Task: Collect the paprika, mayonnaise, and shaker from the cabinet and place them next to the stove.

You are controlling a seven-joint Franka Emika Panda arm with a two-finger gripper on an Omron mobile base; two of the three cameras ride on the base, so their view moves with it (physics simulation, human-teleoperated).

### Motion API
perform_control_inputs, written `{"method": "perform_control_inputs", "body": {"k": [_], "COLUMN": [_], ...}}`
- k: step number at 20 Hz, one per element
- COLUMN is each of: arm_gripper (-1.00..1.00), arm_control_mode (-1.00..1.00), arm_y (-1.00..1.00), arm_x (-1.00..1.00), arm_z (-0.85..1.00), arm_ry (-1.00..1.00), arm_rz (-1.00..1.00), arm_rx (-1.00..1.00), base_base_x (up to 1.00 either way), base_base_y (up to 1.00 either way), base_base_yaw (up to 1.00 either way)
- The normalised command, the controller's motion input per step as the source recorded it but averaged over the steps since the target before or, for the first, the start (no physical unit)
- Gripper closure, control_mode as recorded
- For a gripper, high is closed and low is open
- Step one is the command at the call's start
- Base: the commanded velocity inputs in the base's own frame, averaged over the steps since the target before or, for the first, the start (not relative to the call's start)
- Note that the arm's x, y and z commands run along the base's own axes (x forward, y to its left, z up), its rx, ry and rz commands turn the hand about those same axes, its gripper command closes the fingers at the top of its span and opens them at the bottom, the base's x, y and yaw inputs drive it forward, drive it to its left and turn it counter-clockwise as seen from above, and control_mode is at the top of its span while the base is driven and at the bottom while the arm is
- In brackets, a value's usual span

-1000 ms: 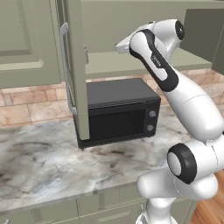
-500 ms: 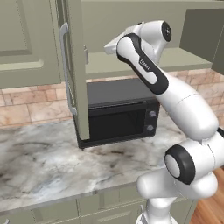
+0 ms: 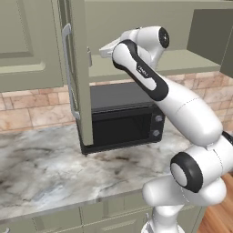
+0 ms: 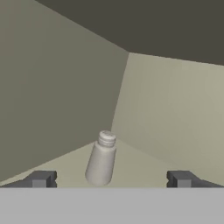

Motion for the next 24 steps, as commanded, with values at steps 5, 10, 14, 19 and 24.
{"method": "perform_control_inputs", "body": {"k": [5,10,14,19,24], "arm_gripper": [-1.00,-1.00,-1.00,-1.00,-1.00], "arm_control_mode": [-1.00,-1.00,-1.00,-1.00,-1.00], "arm_y": [0.11,0.00,0.00,0.04,0.07], "arm_x": [0.00,0.02,0.12,0.14,0.12], "arm_z": [-0.14,0.00,0.00,0.00,0.00], "arm_ry": [0.00,0.00,0.00,0.04,0.06], "arm_rz": [0.00,0.00,0.00,0.00,0.00], "arm_rx": [0.06,0.00,0.02,0.03,0.03], "base_base_x": [0.00,0.00,0.00,0.00,0.00], "base_base_y": [0.00,0.00,0.00,0.00,0.00], "base_base_yaw": [0.00,0.00,0.00,0.00,0.00]}}
